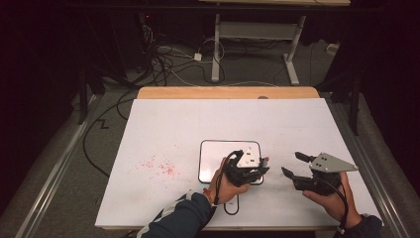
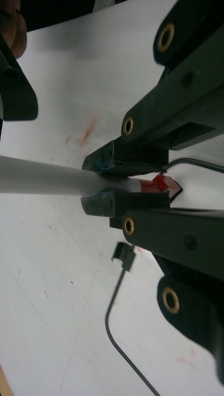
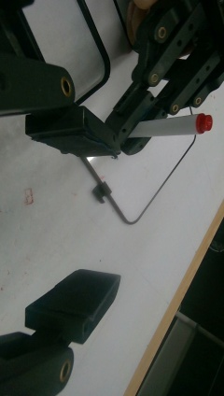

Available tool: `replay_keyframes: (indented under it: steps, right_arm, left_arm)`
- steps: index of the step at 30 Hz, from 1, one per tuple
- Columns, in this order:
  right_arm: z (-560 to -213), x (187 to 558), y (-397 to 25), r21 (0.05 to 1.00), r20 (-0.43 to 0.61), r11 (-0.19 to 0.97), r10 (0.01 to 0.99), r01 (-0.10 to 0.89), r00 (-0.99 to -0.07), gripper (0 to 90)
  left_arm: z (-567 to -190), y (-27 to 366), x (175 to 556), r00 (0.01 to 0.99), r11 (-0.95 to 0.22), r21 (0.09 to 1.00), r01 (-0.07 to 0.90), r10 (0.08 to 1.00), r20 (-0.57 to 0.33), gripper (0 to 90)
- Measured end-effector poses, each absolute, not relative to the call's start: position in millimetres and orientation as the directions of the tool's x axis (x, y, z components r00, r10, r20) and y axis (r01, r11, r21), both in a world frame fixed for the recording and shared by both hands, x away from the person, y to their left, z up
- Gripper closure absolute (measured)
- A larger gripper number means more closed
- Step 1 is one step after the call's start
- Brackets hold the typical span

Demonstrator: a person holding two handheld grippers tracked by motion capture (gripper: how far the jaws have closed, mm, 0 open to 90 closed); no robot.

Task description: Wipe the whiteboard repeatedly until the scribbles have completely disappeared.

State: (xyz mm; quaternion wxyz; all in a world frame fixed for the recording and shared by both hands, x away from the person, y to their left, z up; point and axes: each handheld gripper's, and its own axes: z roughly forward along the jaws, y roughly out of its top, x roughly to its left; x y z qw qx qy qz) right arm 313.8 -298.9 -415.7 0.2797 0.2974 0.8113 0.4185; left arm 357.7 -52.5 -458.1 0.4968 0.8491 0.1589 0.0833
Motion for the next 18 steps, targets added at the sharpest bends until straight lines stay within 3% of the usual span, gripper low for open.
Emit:
replay_keyframes:
  steps: [7,18]
  right_arm:
    - [-415.3,313.0,-299.9,0.847,-0.205,0.471,0.717,0.247,-0.667,33.5]
    - [-416.3,314.7,-300.0,0.847,-0.188,0.465,0.714,0.256,-0.674,33.4]
  left_arm:
    - [-457.8,-50.9,367.2,0.928,-0.455,0.871,0.188,0.372,-0.007,78.7]
    - [-460.4,-20.6,378.5,0.9,-0.408,0.874,0.262,0.43,-0.069,78.7]
